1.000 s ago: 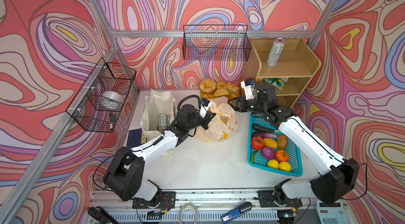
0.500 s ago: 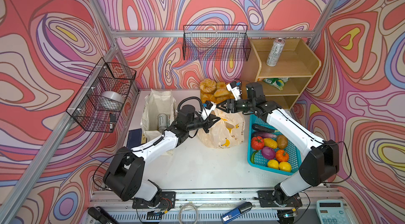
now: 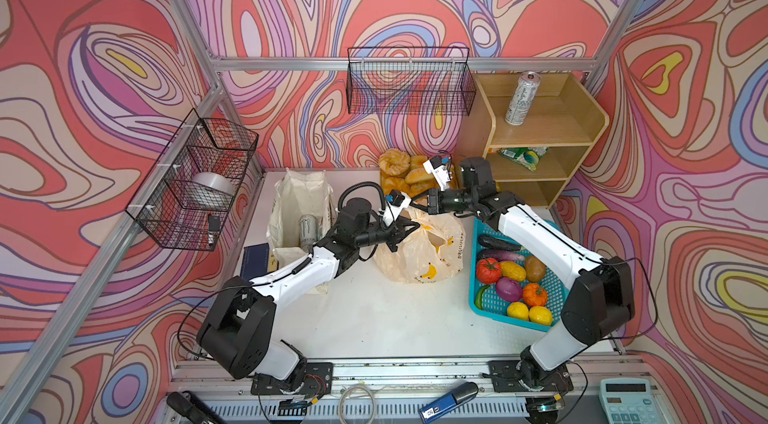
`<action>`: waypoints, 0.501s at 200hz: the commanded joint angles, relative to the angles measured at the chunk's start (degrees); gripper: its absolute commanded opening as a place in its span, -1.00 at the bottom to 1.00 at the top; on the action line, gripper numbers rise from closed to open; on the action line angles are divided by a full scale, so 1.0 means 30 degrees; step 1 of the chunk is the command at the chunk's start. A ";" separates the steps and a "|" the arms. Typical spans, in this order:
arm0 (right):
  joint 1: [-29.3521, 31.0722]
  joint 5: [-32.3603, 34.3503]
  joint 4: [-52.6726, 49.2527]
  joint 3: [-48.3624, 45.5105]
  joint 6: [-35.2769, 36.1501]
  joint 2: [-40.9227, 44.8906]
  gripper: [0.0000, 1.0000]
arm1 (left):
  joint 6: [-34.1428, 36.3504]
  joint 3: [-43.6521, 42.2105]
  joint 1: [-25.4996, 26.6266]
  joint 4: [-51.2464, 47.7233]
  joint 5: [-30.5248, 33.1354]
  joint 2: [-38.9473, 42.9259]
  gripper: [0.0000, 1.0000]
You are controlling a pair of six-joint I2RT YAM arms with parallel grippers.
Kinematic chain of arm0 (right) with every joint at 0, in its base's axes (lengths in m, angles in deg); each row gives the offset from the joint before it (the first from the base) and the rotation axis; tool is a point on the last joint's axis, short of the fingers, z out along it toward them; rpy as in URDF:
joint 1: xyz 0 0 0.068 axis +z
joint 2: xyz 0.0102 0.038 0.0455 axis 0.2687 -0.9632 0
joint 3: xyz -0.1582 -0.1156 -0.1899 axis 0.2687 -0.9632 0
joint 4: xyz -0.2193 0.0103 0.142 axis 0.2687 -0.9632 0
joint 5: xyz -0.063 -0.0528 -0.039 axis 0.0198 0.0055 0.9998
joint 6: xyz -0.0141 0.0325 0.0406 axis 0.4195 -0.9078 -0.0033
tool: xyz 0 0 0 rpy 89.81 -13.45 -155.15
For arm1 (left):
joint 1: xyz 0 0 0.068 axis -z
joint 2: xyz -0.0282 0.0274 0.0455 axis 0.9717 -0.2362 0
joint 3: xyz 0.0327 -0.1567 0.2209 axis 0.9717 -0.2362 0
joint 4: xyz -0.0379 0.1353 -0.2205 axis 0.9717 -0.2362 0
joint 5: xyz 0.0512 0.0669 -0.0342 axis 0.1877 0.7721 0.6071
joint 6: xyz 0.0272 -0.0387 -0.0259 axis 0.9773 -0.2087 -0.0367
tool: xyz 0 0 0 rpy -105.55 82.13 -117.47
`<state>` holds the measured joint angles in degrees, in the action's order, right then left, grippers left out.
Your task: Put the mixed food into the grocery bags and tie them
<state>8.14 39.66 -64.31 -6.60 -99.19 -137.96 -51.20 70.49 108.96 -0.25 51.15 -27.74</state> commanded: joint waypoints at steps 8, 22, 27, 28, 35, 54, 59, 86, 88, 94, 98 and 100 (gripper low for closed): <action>0.0056 0.2392 0.1452 -0.1802 -0.0517 0.2717 -1.00 | -0.3246 0.0821 -0.0729 -0.1057 0.1232 -0.0706 -1.00; 0.0055 0.3108 0.2231 -0.3008 -0.0872 0.3722 -1.00 | -0.4672 0.1367 -0.1205 -0.1960 0.1291 -0.1193 -1.00; 0.0038 0.3246 0.2382 -0.3411 -0.0915 0.4074 -1.00 | -0.5063 0.1488 -0.1334 -0.2101 0.1231 -0.1391 -1.00; 0.0049 0.3277 0.2404 -0.3483 -0.0936 0.4136 -1.00 | -0.5146 0.1499 -0.1372 -0.2095 0.1186 -0.1402 -1.00; 0.0056 0.3495 0.2483 -0.3965 -0.1028 0.4554 -1.00 | -0.5657 0.1488 -0.1494 -0.1839 0.1022 -0.1549 -1.00; 0.0060 0.3861 0.2241 -0.5226 -0.1159 0.5506 -1.00 | -0.6798 0.1345 -0.1649 -0.1156 0.1130 -0.1746 -1.00; 0.0060 0.3879 0.2065 -0.5516 -0.1211 0.5666 -1.00 | -0.6986 0.1446 -0.1646 -0.1152 0.1038 -0.1817 -1.00; 0.0080 0.3872 0.2348 -0.7425 -0.1878 0.6190 -1.00 | -0.7736 0.2171 -0.1669 -0.1386 0.0356 -0.2385 -1.00; 0.0065 0.3932 0.2378 -0.7526 -0.1927 0.6191 -1.00 | -0.7768 0.2203 -0.1673 -0.1372 0.0315 -0.2417 -1.00; 0.0074 0.3982 0.2492 -0.7743 -0.2031 0.6192 -1.00 | -0.7876 0.2291 -0.1652 -0.1400 0.0239 -0.2517 -1.00; 0.0072 0.3981 0.2562 -0.7812 -0.2105 0.6191 -1.00 | -0.7934 0.2343 -0.1657 -0.1436 0.0220 -0.2575 -1.00; 0.0085 0.3945 0.2541 -0.7827 -0.2123 0.6169 -1.00 | -0.7964 0.2377 -0.1648 -0.1479 0.0230 -0.2619 -1.00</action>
<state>8.60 51.05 -55.55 -27.58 -103.59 -121.69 -70.61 75.67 106.73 -2.46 46.34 -33.53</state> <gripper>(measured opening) 0.041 0.052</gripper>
